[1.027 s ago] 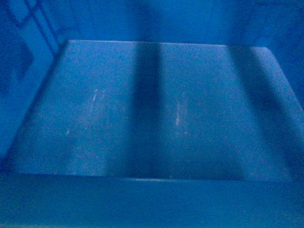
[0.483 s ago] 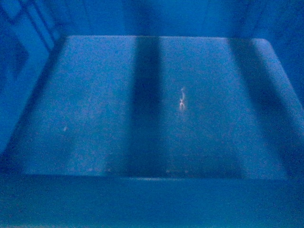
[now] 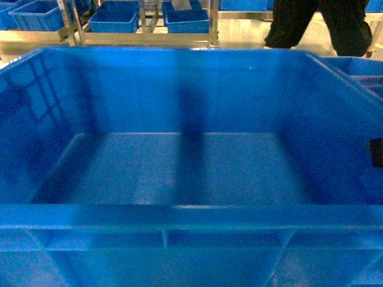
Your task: Place box next to blue box on left shelf
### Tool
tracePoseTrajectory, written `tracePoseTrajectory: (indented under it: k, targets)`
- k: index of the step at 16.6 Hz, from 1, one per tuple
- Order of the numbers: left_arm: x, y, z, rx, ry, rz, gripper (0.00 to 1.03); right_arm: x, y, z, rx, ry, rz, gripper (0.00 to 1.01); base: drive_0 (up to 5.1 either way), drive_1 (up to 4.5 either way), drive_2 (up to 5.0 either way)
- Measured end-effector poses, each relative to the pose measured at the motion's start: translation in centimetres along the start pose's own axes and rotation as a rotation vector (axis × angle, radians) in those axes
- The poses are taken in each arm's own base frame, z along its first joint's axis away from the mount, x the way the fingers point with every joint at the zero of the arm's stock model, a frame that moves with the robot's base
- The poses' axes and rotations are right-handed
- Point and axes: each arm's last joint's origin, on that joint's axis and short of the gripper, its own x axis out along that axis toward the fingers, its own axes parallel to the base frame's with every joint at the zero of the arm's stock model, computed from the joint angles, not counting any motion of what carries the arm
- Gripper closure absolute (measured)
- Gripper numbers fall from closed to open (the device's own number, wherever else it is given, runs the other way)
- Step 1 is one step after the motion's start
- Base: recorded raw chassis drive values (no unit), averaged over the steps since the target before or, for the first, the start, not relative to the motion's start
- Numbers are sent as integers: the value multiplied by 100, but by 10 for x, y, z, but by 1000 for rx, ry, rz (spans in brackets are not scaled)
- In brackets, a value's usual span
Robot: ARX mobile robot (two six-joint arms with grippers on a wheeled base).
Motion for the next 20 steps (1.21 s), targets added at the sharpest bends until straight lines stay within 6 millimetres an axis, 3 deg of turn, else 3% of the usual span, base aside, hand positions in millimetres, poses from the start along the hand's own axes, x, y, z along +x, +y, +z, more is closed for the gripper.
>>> tracePoseTrajectory:
  k: [5,7,8,9,10,12,13,15,17,18,20]
  targets:
    - [25,-7,-17,11,38,-9,95,27,-1,-20,14,58,-15,93,0,0,0]
    - [31,-8,-22,12,62,-14,95,27,-1,-20,9,62,-28,93,0,0,0]
    - [33,-8,-23,10,71,-12,93,27,-1,-19,5,65,-31,93,0,0,0]
    - [34,-8,-23,23,80,5,85,27,0,-19,4,73,-33,92,0,0,0]
    - [35,-7,-20,28,79,25,71,24,2,-18,-55,70,-55,78,0,0,0]
    - [35,-1,-19,41,81,54,55,18,2,-15,-95,56,-61,61,0,0,0]
    - [32,2,-11,29,16,74,40,11,4,-9,-101,1,-63,47,0,0,0]
    - [20,10,18,-23,-163,154,22,-6,5,11,-91,-159,-105,29,0,0,0]
    - [-3,9,46,-72,-343,137,3,-34,6,44,-40,-346,-113,7,0,0,0]
    - [-9,3,48,-64,-364,96,5,-42,9,48,-36,-385,-105,1,0,0,0]
    - [-10,-1,46,-51,-350,77,5,-44,12,42,-50,-371,-97,3,0,0,0]
